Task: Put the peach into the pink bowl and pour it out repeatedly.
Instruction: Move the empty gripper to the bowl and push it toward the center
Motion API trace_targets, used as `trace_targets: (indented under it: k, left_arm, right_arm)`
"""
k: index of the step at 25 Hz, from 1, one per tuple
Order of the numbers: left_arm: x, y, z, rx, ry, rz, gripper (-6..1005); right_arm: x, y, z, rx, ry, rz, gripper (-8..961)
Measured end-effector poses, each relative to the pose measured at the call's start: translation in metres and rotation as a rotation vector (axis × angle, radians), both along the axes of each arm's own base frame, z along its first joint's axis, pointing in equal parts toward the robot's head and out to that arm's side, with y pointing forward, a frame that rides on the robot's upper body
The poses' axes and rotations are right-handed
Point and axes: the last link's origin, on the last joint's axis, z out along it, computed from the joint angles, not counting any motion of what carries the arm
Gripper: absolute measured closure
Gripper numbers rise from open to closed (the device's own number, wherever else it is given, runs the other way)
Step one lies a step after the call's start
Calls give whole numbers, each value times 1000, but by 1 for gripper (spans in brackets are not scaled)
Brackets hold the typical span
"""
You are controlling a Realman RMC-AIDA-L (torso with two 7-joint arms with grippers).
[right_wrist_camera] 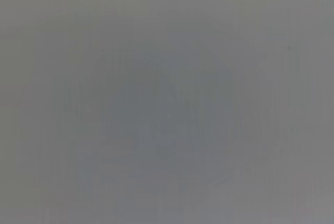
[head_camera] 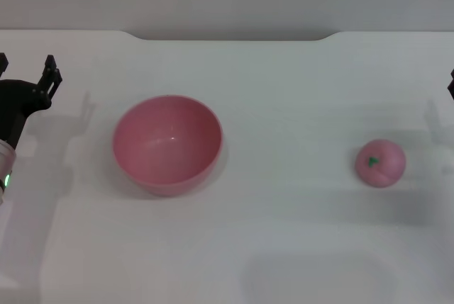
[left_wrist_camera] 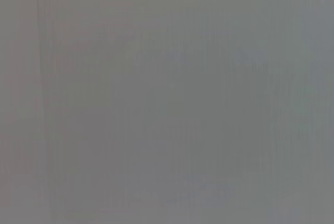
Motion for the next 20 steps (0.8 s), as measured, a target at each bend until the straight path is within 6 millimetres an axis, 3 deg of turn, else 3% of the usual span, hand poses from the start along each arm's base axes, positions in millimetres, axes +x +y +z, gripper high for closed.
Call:
trace_targets:
  k: [9,20]
  left_arm:
    - [-1,-1,0,0,-1,1,193]
    - [22,2,2,-3,-31,-104,193]
  right_arm:
    - [-1,1,0,-1,0,1,295]
    - [2,3,-2,-18,-4,-20,295]
